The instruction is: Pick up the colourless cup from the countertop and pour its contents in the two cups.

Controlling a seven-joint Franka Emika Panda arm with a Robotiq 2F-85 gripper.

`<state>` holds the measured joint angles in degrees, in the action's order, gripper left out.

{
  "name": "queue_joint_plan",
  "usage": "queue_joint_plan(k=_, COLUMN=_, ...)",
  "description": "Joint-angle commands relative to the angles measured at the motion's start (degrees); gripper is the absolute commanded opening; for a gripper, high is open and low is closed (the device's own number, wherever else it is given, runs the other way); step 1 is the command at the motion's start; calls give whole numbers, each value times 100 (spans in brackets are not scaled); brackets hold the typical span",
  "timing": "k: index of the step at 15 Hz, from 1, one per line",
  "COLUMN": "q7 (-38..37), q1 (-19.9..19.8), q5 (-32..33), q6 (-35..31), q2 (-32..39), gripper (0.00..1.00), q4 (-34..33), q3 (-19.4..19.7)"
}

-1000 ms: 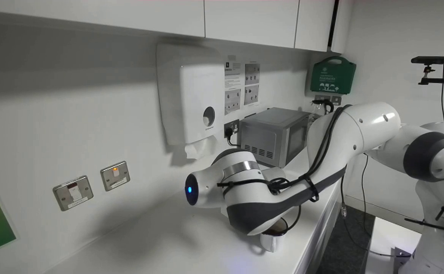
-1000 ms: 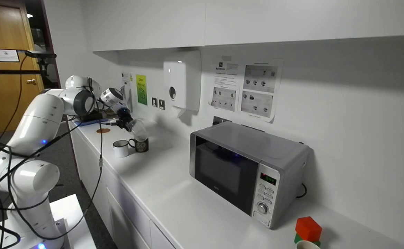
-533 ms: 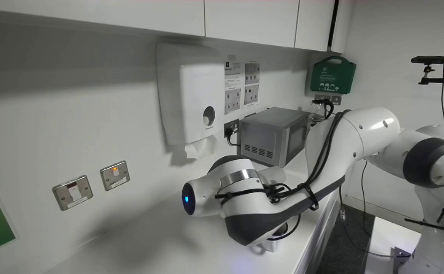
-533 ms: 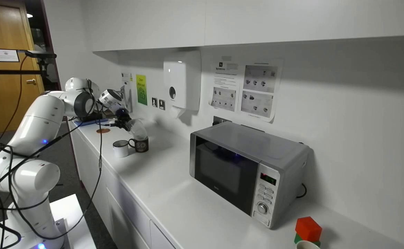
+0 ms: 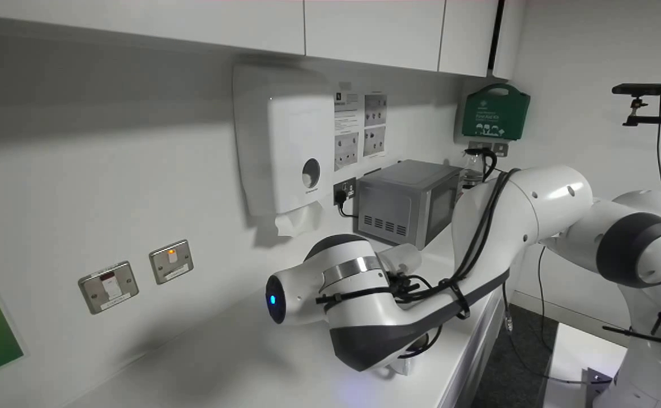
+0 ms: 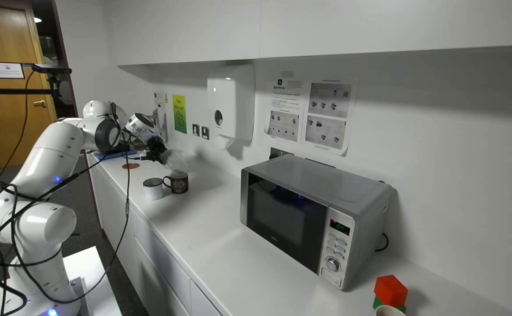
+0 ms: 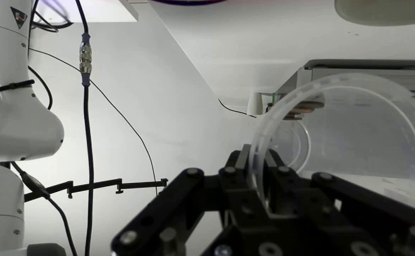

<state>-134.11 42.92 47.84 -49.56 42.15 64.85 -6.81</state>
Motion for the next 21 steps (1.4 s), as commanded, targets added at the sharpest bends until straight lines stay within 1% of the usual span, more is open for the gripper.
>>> queue_joint_plan(k=1, q7=302, q1=89, q5=220, q6=259, q2=183, gripper=2, q4=-473, q3=130)
queue_joint_plan(k=9, q7=493, q1=89, q5=330, q6=291, q2=345, gripper=2, q4=-871, q3=315)
queue_joint_plan(k=21, q7=650, q1=304, q5=868, q6=619, q2=897, gripper=2, q4=-1137, q3=496)
